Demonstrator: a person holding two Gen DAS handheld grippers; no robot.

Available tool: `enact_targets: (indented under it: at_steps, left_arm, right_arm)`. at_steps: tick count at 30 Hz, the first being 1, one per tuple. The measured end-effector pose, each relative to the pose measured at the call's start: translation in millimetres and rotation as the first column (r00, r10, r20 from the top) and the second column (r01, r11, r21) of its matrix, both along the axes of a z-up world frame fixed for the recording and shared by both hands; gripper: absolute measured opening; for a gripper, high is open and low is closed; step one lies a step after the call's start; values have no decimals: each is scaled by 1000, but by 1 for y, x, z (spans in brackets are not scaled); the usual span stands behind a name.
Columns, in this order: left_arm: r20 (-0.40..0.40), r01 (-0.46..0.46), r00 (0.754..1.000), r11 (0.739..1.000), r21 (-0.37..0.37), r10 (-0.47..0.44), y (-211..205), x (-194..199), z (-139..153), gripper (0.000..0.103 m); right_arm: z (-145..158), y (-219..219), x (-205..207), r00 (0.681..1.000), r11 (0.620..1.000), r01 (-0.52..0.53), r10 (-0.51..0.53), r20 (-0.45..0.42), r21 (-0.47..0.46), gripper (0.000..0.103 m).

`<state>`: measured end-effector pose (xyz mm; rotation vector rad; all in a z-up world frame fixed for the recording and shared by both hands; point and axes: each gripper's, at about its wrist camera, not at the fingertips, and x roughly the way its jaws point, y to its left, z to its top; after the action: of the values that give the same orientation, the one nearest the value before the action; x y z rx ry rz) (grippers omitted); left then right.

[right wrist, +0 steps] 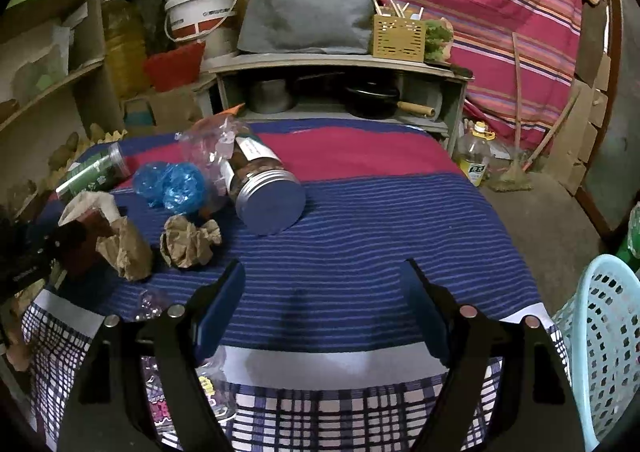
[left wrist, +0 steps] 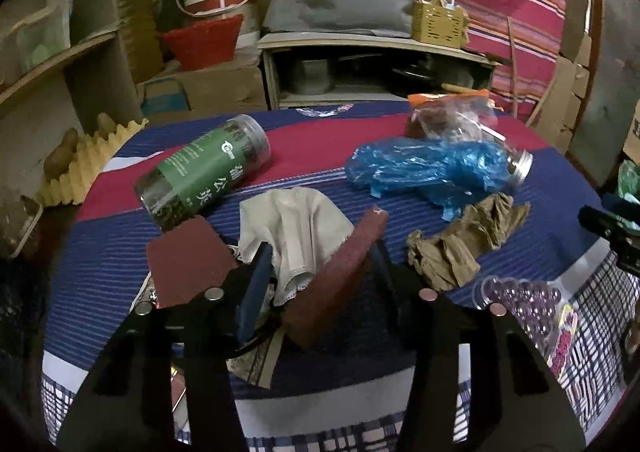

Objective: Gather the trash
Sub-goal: 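Lower the left tool onto the maroon scouring pad and close on it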

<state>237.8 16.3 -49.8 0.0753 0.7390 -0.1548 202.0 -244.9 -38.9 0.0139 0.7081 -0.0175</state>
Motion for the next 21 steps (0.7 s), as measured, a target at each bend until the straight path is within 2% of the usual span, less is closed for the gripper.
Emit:
enact_targets:
  at_steps: [7,9,11,15,21]
  left_arm:
    - [-11,0,1000,998,59,0,1,-10,-5,43]
    - [-5,-9,1000,999,53,10,4,-12,-1,38]
    - [2,-20,1000,999,46,20,7,-13,3,29]
    - [5,-27,1000,1000,15,27,13,-13,9,27]
    - [2,-48,999,997,52,48,14,-12,7,29]
  right_arm:
    - [-3,-1,2,1000,1000,-10,10,-17,13,78]
    - [-3,-1,2,1000,1000,-11,11,-16,16,78]
    - [-3,-1,2,1000,1000,-10,10,-15,17,78]
    - [-2,-1,2,1000,1000,-9,10,-17,24,78]
    - [-3,-1,3,1000,1000,-9,9,-16,24,78]
